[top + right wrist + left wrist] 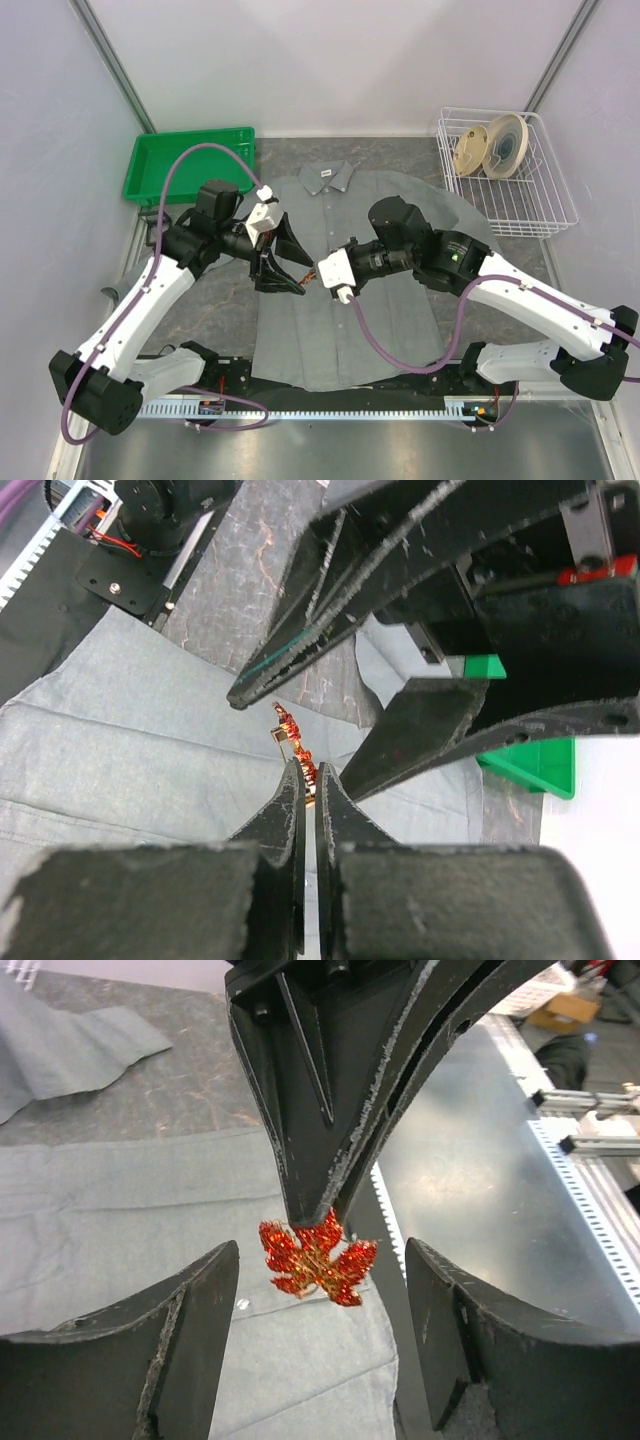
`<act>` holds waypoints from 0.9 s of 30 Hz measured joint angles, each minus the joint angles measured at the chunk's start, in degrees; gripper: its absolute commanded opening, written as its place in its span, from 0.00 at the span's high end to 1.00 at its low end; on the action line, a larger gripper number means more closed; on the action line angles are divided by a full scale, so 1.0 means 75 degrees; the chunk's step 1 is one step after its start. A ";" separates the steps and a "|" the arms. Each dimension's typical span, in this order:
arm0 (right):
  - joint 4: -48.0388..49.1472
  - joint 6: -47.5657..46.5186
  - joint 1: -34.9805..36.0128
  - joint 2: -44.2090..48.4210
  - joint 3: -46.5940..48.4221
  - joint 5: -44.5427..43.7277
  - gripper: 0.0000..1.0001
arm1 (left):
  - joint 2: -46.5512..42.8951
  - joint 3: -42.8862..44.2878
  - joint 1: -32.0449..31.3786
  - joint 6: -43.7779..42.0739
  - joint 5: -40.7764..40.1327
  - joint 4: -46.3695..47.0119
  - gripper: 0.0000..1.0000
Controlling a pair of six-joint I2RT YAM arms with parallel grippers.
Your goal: Pin the brooch onto the clothing
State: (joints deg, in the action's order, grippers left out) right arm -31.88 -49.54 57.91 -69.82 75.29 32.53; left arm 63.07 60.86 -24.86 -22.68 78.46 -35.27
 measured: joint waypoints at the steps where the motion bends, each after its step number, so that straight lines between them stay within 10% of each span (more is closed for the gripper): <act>1: -0.0029 0.0015 0.0000 0.0000 0.0000 -0.0073 1.00 | -0.0108 -0.0015 0.0009 0.0000 -0.0163 -0.0015 0.25; 12: -0.0274 0.2611 -0.1343 -0.0860 0.1105 -0.0195 1.00 | -0.3174 -0.1527 0.0519 0.0892 -0.2407 0.1530 0.34; 27: 0.0382 0.6484 -0.2468 -0.1102 0.0769 0.1460 1.00 | -0.2605 -0.2270 0.0519 0.3054 -0.3448 0.3652 0.48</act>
State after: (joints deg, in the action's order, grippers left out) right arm -29.02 -0.91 39.40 -78.08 81.06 43.48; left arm 43.53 43.83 -20.97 0.23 52.60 -7.88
